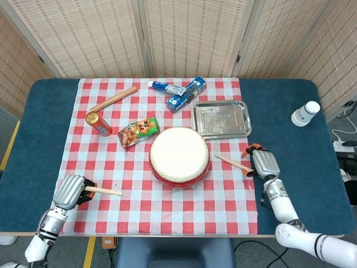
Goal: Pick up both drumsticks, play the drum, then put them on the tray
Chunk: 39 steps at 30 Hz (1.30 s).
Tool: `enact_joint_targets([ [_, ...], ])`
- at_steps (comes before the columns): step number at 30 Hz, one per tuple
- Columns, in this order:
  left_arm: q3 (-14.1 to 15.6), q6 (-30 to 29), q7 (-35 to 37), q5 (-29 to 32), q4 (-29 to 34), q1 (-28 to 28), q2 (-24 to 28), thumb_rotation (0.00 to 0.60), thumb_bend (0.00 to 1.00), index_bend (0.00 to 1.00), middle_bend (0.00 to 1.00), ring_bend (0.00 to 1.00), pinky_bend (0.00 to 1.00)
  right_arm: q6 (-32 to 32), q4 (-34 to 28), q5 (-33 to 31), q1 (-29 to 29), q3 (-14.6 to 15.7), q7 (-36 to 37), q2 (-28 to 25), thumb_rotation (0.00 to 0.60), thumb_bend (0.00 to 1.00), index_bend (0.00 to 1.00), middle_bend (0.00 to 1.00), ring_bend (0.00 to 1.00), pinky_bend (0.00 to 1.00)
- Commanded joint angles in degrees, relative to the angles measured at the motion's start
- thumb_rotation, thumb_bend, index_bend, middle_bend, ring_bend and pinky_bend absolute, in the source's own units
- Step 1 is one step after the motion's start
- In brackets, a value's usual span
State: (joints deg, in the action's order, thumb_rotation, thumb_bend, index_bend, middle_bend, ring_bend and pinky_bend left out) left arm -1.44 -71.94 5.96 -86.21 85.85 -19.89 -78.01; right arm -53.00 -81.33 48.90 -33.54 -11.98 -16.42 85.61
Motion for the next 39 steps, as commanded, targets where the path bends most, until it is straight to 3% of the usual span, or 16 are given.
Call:
enact_joint_targets([
  [1,0.16,0.23,0.57,0.12,-0.06,0.05,0.16,0.600,0.63,1.00,1.00,1.00,1.00,-0.53,3.67,-2.73,-3.31,-0.60,-4.83,4.53,0.600,0.23,0.41,0.23,0.03,0.16],
  [26,1.08,2.42,3.99,0.24,-1.28,-0.26,0.70,0.600,0.61,1.00,1.00,1.00,1.00,-1.75,13.69,-2.17,-5.22,1.18,-9.64,12.89,0.600,0.28,0.48,0.23,0.03,0.16],
  [31,1.16,2.60,4.65,0.25,-1.39,-0.26,0.77,0.600,0.60,1.00,1.00,1.00,1.00,-1.82,15.23,-1.22,-4.91,1.27,-9.19,13.99,0.600,0.33,0.54,0.23,0.03,0.16],
  [35,1.11,2.49,4.99,0.23,-1.29,-0.23,0.95,0.600,0.60,1.00,1.00,1.00,1.00,-3.43,12.89,1.44,-3.63,0.83,-5.93,12.90,0.600,0.40,0.61,0.23,0.03,0.16],
  [39,1.19,2.39,5.21,0.16,-0.94,-0.14,1.37,0.600,0.60,1.00,1.00,1.00,1.00,-6.52,4.28,4.90,-0.58,-0.34,0.25,7.61,0.600,0.40,0.62,0.23,0.03,0.16],
])
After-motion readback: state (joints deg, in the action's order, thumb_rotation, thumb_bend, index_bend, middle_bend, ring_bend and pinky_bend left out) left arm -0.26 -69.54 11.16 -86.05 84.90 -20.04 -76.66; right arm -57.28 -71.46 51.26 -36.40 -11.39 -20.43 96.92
